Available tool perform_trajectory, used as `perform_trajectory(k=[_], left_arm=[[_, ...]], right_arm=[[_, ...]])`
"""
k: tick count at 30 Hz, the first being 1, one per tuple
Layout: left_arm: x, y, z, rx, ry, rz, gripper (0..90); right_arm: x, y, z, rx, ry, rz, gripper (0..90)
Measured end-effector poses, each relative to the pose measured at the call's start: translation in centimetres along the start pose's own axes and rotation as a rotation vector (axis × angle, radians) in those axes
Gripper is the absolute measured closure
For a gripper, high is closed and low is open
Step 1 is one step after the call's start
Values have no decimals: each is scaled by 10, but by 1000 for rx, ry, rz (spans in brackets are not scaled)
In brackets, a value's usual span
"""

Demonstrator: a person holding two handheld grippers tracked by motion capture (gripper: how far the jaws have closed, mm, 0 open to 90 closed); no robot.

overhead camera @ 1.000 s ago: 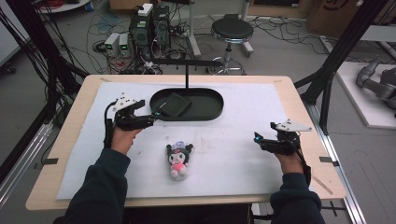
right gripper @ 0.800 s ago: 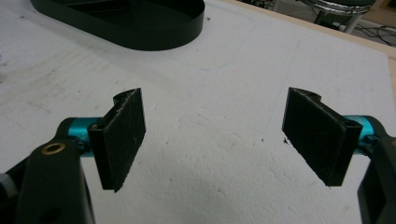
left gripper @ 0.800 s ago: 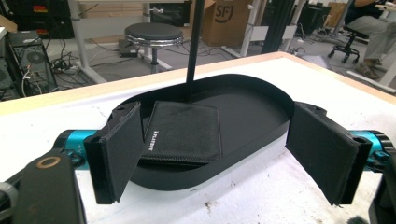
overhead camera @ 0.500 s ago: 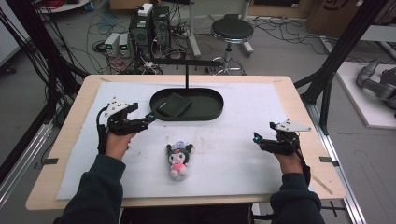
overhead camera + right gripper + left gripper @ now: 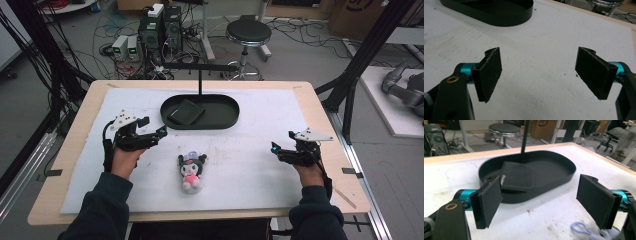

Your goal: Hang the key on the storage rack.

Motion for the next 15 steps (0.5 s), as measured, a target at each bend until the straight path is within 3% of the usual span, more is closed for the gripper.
perform_trajectory(k=[9,13,15], left_arm=[[32,-32,0,-97,-83,15,200],[46,-45,-2,-134,-117,33,215],[52,-51,-4,-157,-133,63,244]], right_arm=[[-4,1,5,12,12,15,218],[-3,0,6,12,13,19,218],[0,-1,6,11,8,14,218]])
Point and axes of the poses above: each handheld gripper's, and its own axes: z roughly backward along the jaws, y roughly out of its top, x roughly to its right, the point moved 7 cm from there along -z, roughly forward along the jaws, and after that the axes turned 7 degrees about x, right-handed, at the moved point
